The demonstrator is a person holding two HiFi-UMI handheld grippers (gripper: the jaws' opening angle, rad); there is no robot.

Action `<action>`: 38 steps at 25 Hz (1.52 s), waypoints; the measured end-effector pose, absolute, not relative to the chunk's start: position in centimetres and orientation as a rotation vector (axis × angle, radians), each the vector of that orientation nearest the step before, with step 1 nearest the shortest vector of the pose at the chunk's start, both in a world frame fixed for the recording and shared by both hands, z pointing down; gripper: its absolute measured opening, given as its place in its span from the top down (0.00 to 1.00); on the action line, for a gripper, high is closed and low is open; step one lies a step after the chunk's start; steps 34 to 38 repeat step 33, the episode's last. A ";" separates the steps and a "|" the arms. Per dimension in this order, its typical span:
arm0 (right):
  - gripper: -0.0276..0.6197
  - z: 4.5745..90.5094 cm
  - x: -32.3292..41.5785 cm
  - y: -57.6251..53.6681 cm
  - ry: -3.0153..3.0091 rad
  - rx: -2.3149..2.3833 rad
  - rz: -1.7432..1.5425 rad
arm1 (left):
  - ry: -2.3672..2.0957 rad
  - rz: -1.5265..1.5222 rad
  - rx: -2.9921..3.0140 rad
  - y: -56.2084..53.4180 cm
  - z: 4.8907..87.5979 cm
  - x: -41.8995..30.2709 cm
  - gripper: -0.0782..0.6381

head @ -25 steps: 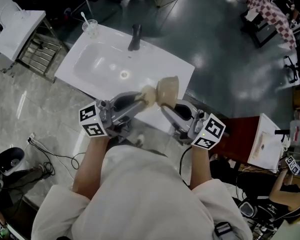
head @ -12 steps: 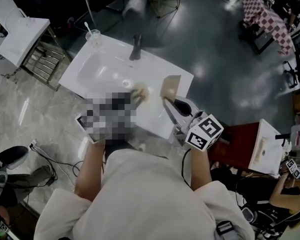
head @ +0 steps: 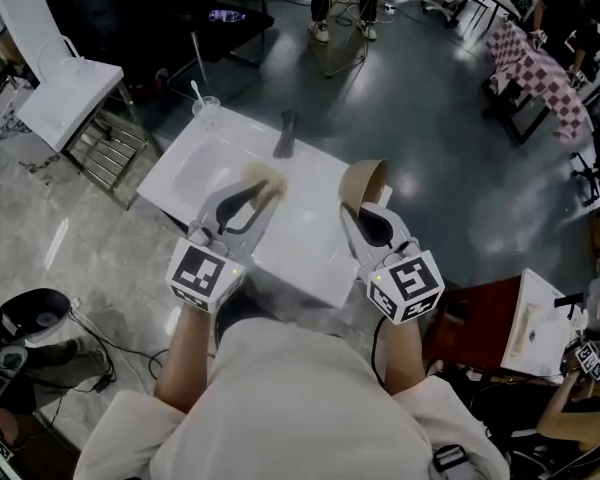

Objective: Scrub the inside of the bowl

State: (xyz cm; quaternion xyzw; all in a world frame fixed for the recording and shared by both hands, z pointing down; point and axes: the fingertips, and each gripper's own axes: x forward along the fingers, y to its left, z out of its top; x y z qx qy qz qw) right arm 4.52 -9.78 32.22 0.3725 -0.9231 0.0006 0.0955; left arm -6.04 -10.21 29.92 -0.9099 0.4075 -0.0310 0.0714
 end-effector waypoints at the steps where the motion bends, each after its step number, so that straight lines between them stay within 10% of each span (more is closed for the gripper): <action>1: 0.94 31.8 4.5 -9.9 -2.738 1.111 0.001 | 1.252 -0.099 -2.715 -10.3 29.5 -6.5 0.78; 38: 0.94 31.3 4.0 -7.5 -2.715 1.069 -0.017 | 1.371 -0.237 -2.619 -7.1 30.3 -8.9 0.78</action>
